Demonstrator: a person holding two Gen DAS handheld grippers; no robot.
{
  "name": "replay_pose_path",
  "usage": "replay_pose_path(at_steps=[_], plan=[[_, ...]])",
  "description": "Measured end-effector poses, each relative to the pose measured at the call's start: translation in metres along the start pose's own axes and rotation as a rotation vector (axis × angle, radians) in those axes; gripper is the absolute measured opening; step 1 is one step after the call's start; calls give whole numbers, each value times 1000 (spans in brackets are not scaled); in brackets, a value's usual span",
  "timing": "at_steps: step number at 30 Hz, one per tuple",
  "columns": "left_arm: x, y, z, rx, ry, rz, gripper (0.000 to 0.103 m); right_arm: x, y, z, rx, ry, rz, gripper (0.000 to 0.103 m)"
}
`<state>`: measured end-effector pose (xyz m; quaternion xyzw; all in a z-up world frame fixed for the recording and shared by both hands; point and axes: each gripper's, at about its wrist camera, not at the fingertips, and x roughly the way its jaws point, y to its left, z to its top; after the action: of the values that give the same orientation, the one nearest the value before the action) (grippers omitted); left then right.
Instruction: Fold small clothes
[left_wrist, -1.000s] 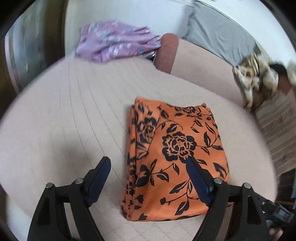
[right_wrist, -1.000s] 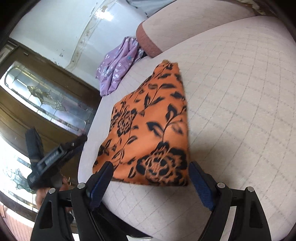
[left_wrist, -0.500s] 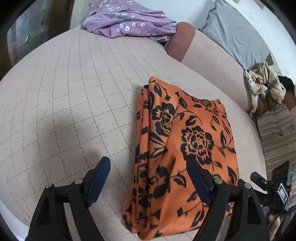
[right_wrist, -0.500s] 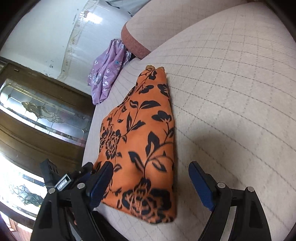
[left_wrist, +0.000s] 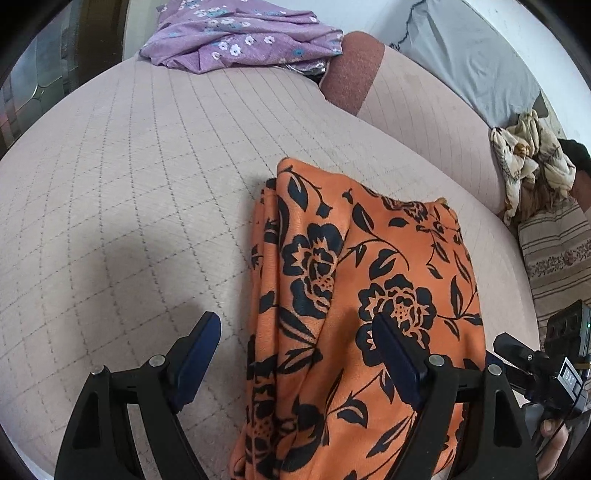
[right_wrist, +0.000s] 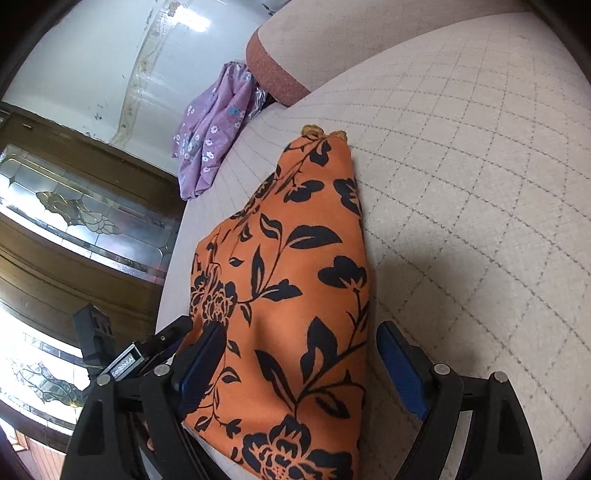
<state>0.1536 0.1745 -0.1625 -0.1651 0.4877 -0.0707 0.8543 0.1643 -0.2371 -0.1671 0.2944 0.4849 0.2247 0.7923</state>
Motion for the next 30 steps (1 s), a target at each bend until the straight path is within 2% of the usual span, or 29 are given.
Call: replay_pose_path(at_steps=[13, 17, 21, 23, 25, 28, 30], plan=[[13, 8, -5, -8, 39, -12, 84, 11, -4, 4, 5, 17, -1, 86], [17, 6, -5, 14, 40, -20, 88, 21, 0, 8, 4, 24, -7, 86], [21, 1, -7, 54, 43, -35, 87, 41, 6, 9, -13, 61, 3, 86], [23, -4, -8, 76, 64, -77, 64, 47, 16, 9, -67, 75, -42, 75], [23, -7, -5, 57, 85, -98, 48, 53, 25, 10, -105, 102, -75, 58], [15, -11, -2, 44, 81, -115, 34, 49, 36, 11, -148, 100, -88, 43], [4, -20, -1, 54, 50, -121, 32, 41, 44, 13, -170, 83, -85, 40]])
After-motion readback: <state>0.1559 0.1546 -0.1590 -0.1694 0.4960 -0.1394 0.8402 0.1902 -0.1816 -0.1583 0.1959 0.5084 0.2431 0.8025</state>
